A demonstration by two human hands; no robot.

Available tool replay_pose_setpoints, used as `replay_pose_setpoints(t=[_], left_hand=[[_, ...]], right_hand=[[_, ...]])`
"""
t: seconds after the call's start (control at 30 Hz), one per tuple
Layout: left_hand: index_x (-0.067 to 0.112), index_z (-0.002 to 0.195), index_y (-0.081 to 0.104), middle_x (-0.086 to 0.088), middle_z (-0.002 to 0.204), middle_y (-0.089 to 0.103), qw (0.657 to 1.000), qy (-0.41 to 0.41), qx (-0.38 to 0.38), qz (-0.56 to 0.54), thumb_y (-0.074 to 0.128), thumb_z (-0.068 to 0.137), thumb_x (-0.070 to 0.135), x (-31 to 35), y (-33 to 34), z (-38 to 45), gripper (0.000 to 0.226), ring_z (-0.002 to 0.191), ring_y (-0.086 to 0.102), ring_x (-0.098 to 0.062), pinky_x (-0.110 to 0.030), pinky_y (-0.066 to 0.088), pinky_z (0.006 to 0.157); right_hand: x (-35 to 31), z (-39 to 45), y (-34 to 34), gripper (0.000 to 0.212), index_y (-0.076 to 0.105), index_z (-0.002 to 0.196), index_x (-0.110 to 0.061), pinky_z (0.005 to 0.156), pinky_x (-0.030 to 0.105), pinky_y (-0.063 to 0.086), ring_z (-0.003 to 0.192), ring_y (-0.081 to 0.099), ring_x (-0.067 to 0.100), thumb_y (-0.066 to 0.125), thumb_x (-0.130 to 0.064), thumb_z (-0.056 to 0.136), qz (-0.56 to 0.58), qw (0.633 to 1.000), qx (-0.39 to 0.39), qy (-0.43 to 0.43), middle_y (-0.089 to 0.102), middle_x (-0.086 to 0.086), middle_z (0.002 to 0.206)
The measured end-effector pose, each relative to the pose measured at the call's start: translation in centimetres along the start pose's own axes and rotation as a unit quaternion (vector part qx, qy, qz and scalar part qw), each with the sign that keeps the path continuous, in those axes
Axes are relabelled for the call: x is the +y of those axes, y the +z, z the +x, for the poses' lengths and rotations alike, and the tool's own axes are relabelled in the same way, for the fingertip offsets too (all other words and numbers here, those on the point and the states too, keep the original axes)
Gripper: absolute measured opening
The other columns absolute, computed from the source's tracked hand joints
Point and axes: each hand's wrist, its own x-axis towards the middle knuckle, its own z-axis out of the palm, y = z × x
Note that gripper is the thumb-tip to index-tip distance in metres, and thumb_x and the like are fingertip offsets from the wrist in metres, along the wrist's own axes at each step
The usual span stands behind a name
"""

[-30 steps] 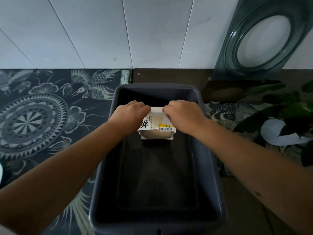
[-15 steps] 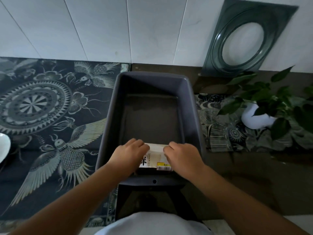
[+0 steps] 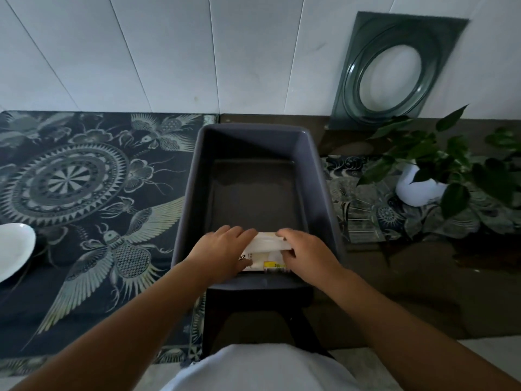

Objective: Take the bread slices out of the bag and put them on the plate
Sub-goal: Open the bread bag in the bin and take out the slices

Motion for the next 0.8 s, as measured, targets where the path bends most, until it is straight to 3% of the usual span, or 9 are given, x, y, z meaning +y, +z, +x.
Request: replay_pose_setpoints(t=[0.17, 0.27, 0.33, 0.43, 0.57, 0.67, 0.8], left_hand=[[0.015, 0.125, 0.057, -0.008, 0.103, 0.069, 0.997, 0.043, 0.063, -0.001, 0.063, 0.088, 0.031, 0.2, -0.9, -0.3, 0.04, 0.089, 0.064, -0.029, -0.045, 0.053, 0.075], [0.01, 0.115, 0.064, -0.011, 0.095, 0.072, 0.995, 0.053, 0.088, 0.003, 0.06, 0.087, 0.028, 0.4, -1.3, -0.7, 0.033, 0.081, 0.066, -0.032, -0.046, 0.054, 0.069], [0.006, 0.112, 0.066, -0.014, 0.094, 0.073, 0.993, 0.059, 0.101, -0.006, 0.063, 0.086, 0.023, 0.4, -1.3, -0.9, 0.031, 0.078, 0.068, -0.034, -0.046, 0.056, 0.067], [0.002, 0.108, 0.068, -0.015, 0.086, 0.074, 0.99, 0.093, 0.102, 0.005, 0.074, 0.079, 0.014, 0.1, -1.4, -1.0, 0.032, 0.068, 0.069, -0.034, -0.044, 0.057, 0.059], [0.008, 0.1, 0.066, -0.006, 0.072, 0.071, 0.987, 0.116, 0.108, 0.021, 0.08, 0.067, 0.005, -0.8, -1.8, -0.9, 0.036, 0.06, 0.066, -0.027, -0.037, 0.054, 0.056], [0.012, 0.097, 0.064, -0.001, 0.066, 0.066, 0.988, 0.101, 0.117, 0.007, 0.084, 0.06, 0.002, -1.3, -1.9, -0.7, 0.043, 0.056, 0.063, -0.023, -0.034, 0.049, 0.052], [0.015, 0.111, 0.058, -0.002, 0.074, 0.065, 0.985, 0.111, 0.131, -0.019, 0.082, 0.066, 0.006, -1.7, -1.6, -0.8, 0.052, 0.06, 0.063, -0.022, -0.033, 0.049, 0.054]], right_hand=[[0.4, 0.5, -1.4, 0.018, 0.063, 0.106, -0.032, 0.062, 0.018, 0.048, 0.075, 0.063, 0.001, 0.066, -0.023, 0.091, 0.084, 0.995, -0.032, 0.037, 0.07, -0.007, 0.087], [0.2, 0.5, -1.5, 0.013, 0.063, 0.107, -0.031, 0.057, 0.01, 0.04, 0.073, 0.058, -0.008, 0.062, -0.03, 0.094, 0.075, 0.996, -0.043, 0.037, 0.064, -0.014, 0.086], [-0.2, 0.4, -1.6, 0.016, 0.062, 0.11, -0.031, 0.06, 0.012, 0.043, 0.077, 0.059, -0.004, 0.062, -0.032, 0.094, 0.067, 0.997, -0.043, 0.018, 0.064, -0.014, 0.09], [-0.9, 0.3, -1.7, 0.027, 0.062, 0.112, -0.024, 0.067, 0.032, 0.052, 0.084, 0.063, 0.013, 0.069, -0.033, 0.087, -0.015, 0.998, -0.017, -0.051, 0.066, -0.005, 0.101], [-1.7, 0.8, -2.0, 0.016, 0.069, 0.097, -0.014, 0.054, 0.039, 0.053, 0.071, 0.064, 0.024, 0.069, -0.026, 0.087, -0.125, 0.981, 0.04, -0.141, 0.066, 0.003, 0.09], [-2.0, 1.2, -2.1, 0.02, 0.064, 0.106, -0.018, 0.057, 0.039, 0.052, 0.072, 0.065, 0.023, 0.06, -0.032, 0.092, -0.135, 0.981, 0.016, -0.142, 0.069, 0.001, 0.088], [-2.0, 1.9, -2.8, 0.013, 0.06, 0.103, -0.024, 0.057, 0.034, 0.042, 0.07, 0.062, 0.019, 0.053, -0.034, 0.098, -0.04, 0.996, -0.045, -0.064, 0.067, -0.002, 0.08]])
